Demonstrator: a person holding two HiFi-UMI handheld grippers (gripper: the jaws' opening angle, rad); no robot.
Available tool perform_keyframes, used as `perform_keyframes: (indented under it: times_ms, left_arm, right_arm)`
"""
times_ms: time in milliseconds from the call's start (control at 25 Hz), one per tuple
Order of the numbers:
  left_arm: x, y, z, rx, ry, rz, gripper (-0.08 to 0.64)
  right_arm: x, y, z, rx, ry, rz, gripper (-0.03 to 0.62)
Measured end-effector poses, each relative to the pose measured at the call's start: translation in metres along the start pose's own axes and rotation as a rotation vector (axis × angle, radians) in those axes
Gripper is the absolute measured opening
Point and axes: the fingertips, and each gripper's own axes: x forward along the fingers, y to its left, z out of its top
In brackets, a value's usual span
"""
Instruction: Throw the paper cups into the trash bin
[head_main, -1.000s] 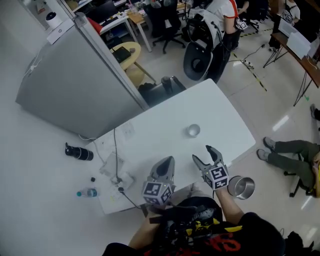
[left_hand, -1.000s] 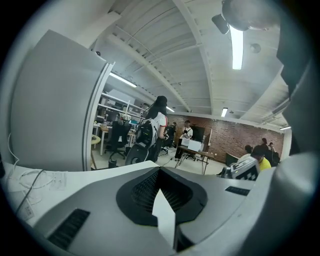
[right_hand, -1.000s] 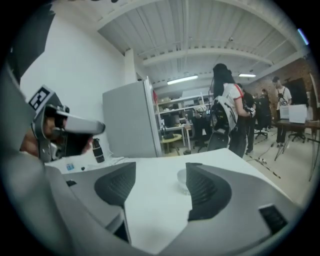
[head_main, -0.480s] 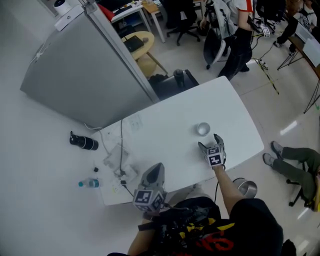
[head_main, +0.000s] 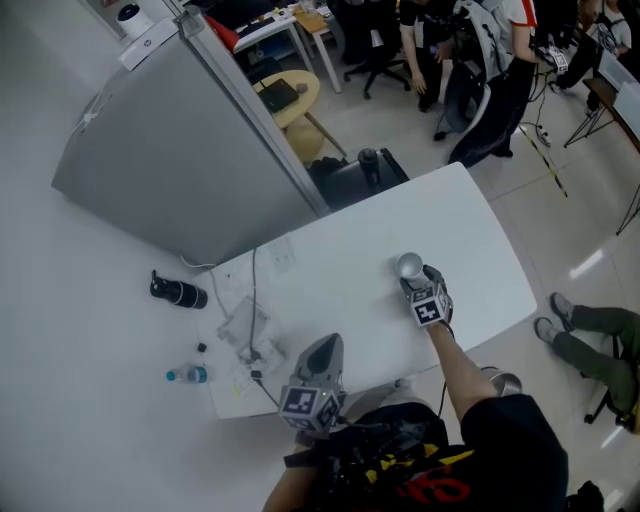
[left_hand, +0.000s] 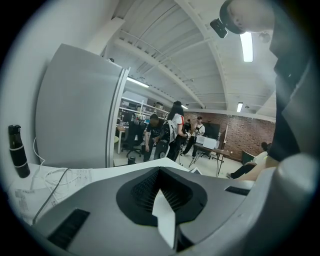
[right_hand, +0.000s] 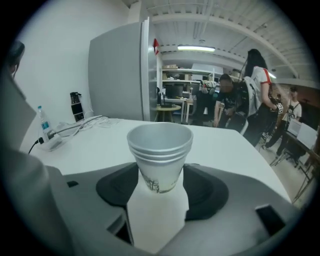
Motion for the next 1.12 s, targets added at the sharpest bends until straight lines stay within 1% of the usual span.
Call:
perform_keyframes:
  times_ms: [80, 160, 280, 440, 560, 640, 800, 1000, 1120]
  left_arm:
    - [-0.001, -0.003, -0.003, -0.007, 0.011, -0.015, 0.003]
    - [0.003, -0.005, -0.006, -0.018, 0.021, -0.028, 0.003]
    - [0.021, -0.009, 0.005, -0.023, -0.010, -0.049, 0.003]
    - [0.034, -0.020, 0.019, -0.022, -0.051, -0.092, 0.003]
    - [0.036, -0.030, 0.025, -0.032, -0.074, -0.123, 0.003]
    - [0.041, -0.040, 0.027, -0.023, -0.083, -0.152, 0.003]
    - [0.052, -0.065, 0.034, 0.029, -0.102, -0.235, 0.003]
    - [0.060, -0.086, 0.032, 0.030, -0.101, -0.332, 0.003]
    - [0.062, -0.095, 0.029, 0.034, -0.094, -0.375, 0.003]
  right_arm:
    - [-0.023, 0.017, 0.011, -0.023, -0.040, 0.035, 0.290]
    - [-0.041, 0.029, 0.015, 0.005, -0.080, 0.052, 0.290]
    - [-0.070, 0.042, 0.035, 0.055, -0.152, 0.093, 0.289]
    - [-0.123, 0.074, 0.063, 0.047, -0.220, 0.152, 0.288]
    - [-0.154, 0.083, 0.080, 0.051, -0.268, 0.151, 0.288]
    - [-0.173, 0.076, 0.086, 0.063, -0.295, 0.125, 0.288]
    - [-0.204, 0.051, 0.085, 0.084, -0.313, 0.025, 0.287]
    - [-0.242, 0.027, 0.079, 0.123, -0.338, -0.092, 0.287]
    - [-0.264, 0.021, 0.073, 0.149, -0.350, -0.152, 0.287]
